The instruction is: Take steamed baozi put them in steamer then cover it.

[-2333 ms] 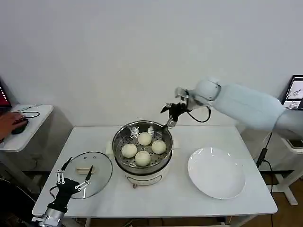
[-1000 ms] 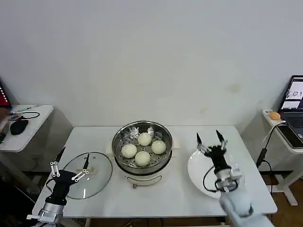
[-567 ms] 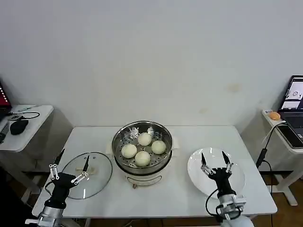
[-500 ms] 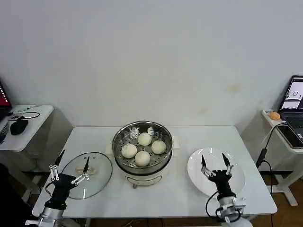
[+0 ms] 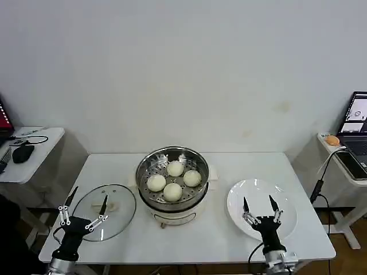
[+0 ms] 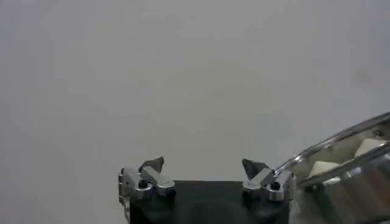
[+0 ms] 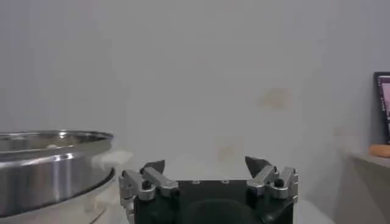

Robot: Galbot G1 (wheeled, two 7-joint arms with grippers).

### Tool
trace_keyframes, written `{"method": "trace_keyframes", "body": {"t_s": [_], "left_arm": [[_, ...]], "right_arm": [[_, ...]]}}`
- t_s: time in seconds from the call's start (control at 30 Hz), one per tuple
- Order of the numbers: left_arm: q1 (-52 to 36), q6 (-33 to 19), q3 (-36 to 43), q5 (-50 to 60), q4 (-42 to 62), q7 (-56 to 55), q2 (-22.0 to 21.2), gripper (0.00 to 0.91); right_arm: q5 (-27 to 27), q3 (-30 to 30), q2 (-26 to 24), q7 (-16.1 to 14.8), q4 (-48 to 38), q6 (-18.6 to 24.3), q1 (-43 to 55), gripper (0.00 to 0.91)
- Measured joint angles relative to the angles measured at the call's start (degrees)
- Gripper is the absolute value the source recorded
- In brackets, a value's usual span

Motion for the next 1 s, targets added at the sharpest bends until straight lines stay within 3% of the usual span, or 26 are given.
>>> {"method": "trace_keyframes", "body": {"t_s": [0.5, 1.0], "left_arm": [[-0.09, -3.27, -0.28, 7.66, 4.58, -4.45, 0.61, 0.907], [-3.79, -4.26, -0.20, 34.79, 16.23, -19.52, 3.24, 0.907]], "right_arm": [[-0.80, -0.46, 0.75, 0.00, -0.66, 0.93, -0.73, 0.907], [-2.07, -0.81, 2.03, 0.02, -2.66, 2.77, -1.34, 0.907]]}}
